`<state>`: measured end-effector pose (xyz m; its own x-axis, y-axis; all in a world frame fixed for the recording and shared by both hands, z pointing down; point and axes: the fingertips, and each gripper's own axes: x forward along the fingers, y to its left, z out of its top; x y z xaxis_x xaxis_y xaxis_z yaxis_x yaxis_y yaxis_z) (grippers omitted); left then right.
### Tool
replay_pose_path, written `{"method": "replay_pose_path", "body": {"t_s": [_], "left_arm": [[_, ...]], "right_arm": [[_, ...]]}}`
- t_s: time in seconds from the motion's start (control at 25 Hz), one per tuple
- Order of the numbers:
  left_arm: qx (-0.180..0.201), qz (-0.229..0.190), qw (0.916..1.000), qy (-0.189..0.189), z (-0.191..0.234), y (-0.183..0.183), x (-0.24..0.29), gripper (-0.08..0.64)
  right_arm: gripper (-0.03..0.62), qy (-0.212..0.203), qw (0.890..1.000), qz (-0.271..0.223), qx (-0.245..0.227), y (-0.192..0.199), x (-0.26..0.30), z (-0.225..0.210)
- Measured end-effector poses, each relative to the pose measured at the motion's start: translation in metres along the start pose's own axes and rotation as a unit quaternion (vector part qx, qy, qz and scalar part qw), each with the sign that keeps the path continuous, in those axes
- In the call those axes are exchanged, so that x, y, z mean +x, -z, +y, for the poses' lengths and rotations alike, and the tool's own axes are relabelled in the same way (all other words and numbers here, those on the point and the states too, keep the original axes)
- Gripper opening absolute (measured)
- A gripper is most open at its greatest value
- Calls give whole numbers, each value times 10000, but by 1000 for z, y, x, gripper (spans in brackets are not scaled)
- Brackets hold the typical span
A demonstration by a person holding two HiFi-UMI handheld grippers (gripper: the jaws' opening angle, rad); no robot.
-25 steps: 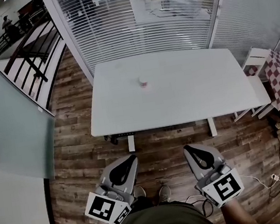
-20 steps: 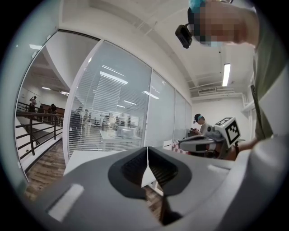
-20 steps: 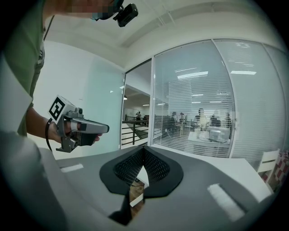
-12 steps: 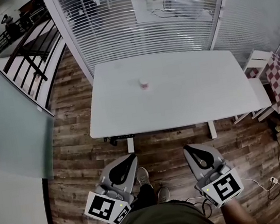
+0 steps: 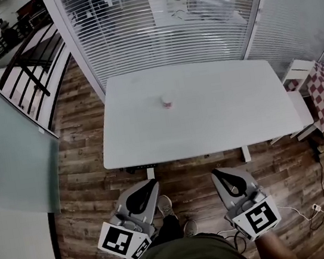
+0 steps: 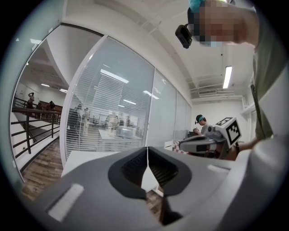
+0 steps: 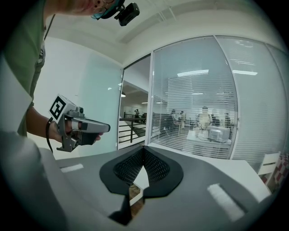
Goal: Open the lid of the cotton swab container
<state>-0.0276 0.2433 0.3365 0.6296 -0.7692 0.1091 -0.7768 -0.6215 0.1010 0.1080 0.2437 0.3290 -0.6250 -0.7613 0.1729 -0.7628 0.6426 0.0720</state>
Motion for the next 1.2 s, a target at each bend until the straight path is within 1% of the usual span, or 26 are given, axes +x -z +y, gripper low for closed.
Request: {"method": "replay_pose_path", "body": {"t_s": [0.72,0.88,1.12,1.2], "left_arm": [[-124,119,9995,270,96,4,51,11],[-93,128,9993,346,113,0,62,11],[-90,108,9989,448,141,-4,73,11],[-77,104,9987,484,148,-5,75,11]], "right_arm": [[9,154,9995,286,-52,-1,102,-19],[9,190,9995,260,66,-8,119,-26],[9,422,9985,313,159,-15,143,-39],[9,477,9984,270,102,-19,149,-41]]}}
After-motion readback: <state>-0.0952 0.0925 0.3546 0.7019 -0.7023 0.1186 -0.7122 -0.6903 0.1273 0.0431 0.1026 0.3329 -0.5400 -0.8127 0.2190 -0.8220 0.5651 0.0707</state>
